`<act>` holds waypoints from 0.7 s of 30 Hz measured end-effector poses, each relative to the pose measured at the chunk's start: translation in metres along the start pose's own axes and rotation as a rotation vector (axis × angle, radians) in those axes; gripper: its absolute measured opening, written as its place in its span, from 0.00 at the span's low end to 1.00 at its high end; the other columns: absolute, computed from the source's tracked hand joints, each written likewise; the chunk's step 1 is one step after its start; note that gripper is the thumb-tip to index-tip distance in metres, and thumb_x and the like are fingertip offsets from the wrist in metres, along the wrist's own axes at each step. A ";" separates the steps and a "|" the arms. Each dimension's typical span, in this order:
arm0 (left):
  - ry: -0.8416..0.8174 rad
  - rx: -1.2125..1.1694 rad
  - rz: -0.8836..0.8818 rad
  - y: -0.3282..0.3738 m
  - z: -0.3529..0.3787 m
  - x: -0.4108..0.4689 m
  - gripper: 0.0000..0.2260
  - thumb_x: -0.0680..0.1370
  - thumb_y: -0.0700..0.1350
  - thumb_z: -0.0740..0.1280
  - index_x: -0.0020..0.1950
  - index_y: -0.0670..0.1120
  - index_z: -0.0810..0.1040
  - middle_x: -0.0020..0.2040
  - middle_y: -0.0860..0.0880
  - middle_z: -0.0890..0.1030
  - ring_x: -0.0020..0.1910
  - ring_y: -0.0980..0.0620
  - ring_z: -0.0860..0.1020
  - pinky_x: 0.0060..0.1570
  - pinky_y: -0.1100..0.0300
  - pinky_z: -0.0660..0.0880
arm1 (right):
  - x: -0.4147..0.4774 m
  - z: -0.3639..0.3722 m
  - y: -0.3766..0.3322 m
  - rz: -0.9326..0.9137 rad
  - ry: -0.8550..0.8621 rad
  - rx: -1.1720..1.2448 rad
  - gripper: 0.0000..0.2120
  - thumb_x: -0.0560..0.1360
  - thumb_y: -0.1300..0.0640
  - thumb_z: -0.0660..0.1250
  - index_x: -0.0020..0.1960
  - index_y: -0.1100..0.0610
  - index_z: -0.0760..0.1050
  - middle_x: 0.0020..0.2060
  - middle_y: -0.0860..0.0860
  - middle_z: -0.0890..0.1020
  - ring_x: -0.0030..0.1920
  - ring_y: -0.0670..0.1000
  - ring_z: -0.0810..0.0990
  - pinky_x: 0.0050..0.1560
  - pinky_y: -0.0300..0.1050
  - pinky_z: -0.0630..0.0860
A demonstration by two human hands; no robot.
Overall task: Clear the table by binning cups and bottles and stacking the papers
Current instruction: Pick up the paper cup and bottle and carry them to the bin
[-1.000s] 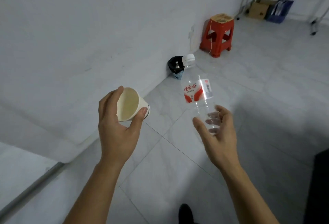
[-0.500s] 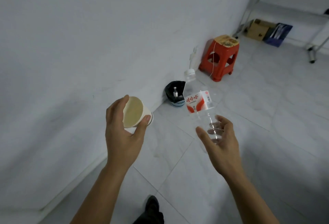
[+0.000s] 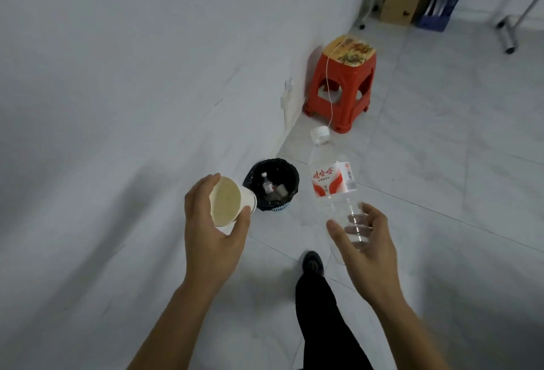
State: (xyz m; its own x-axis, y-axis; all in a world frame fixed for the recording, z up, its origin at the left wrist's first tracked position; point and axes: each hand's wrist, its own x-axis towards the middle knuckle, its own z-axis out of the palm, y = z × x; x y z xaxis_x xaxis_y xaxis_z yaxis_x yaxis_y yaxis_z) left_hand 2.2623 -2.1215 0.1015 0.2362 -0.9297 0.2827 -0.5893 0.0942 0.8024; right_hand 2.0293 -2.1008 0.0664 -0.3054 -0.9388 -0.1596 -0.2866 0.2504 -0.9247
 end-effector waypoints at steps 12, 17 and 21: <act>-0.158 0.065 -0.294 -0.143 0.172 0.236 0.31 0.69 0.32 0.73 0.69 0.47 0.67 0.63 0.54 0.64 0.62 0.64 0.67 0.53 0.77 0.67 | 0.330 0.126 0.012 0.176 -0.323 -0.366 0.36 0.72 0.34 0.68 0.73 0.46 0.60 0.59 0.45 0.74 0.48 0.43 0.80 0.51 0.51 0.81; -0.272 0.140 -0.485 -0.301 0.273 0.255 0.32 0.67 0.32 0.73 0.68 0.46 0.67 0.62 0.53 0.61 0.64 0.52 0.66 0.59 0.51 0.74 | 0.413 0.219 0.135 0.428 -0.507 -0.461 0.36 0.72 0.42 0.70 0.74 0.48 0.57 0.66 0.51 0.70 0.57 0.50 0.77 0.59 0.56 0.78; -0.395 0.218 -0.684 -0.421 0.346 0.252 0.33 0.69 0.42 0.77 0.70 0.48 0.66 0.65 0.48 0.68 0.63 0.47 0.72 0.59 0.51 0.74 | 0.446 0.292 0.239 0.609 -0.521 -0.468 0.36 0.74 0.42 0.68 0.76 0.52 0.56 0.70 0.55 0.68 0.63 0.56 0.72 0.63 0.57 0.74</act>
State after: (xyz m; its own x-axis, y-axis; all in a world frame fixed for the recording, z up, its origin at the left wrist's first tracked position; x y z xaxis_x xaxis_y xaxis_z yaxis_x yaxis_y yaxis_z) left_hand 2.3024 -2.5190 -0.3464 0.3323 -0.8172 -0.4709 -0.5602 -0.5726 0.5985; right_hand 2.0897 -2.5290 -0.3269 -0.1093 -0.5733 -0.8121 -0.5831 0.6986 -0.4147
